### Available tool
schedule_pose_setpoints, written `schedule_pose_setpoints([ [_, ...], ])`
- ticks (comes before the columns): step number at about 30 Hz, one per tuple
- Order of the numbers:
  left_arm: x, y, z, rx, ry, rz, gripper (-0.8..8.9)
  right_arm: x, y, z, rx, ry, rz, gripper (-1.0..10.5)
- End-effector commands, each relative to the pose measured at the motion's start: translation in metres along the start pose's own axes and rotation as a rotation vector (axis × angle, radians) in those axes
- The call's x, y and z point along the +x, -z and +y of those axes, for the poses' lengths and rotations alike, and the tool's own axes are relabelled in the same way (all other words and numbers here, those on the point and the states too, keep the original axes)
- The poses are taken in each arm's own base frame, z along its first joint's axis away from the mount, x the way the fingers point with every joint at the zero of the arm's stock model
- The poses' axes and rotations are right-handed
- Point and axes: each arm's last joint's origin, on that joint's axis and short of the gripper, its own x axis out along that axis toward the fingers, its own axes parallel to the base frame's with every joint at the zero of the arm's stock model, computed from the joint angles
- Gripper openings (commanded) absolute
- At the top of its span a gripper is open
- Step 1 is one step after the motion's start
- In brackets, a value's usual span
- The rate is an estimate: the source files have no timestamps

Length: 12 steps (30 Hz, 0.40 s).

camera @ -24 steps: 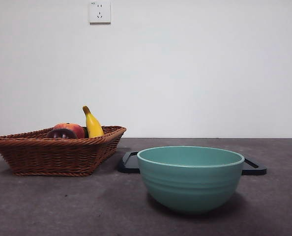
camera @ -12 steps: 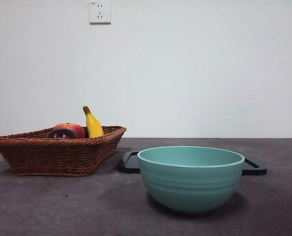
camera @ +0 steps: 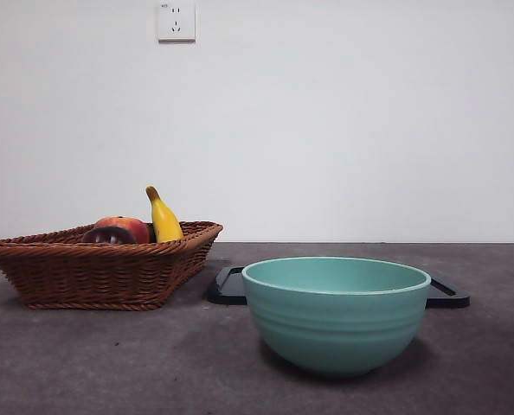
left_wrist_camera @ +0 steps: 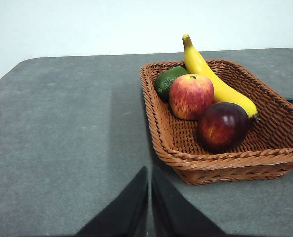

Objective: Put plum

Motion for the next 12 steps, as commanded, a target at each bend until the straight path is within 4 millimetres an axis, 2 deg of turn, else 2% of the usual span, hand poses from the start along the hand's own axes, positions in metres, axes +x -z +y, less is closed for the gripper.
schedule_pose_setpoints([
  [1,0.002,0.007,0.0,-0.005,-0.002,0.027,0.09,0.0,0.004,0.0,0.011,0.007,0.016,0.1],
  [7,0.002,0.007,0.0,-0.005,-0.002,0.027,0.09,0.0,0.009,0.0,0.015,0.022,0.064,0.1],
  [12,0.002,0.007,0.0,-0.006,-0.002,0.027,0.09,-0.001,0.019,-0.001,0.021,0.032,0.173,0.1],
])
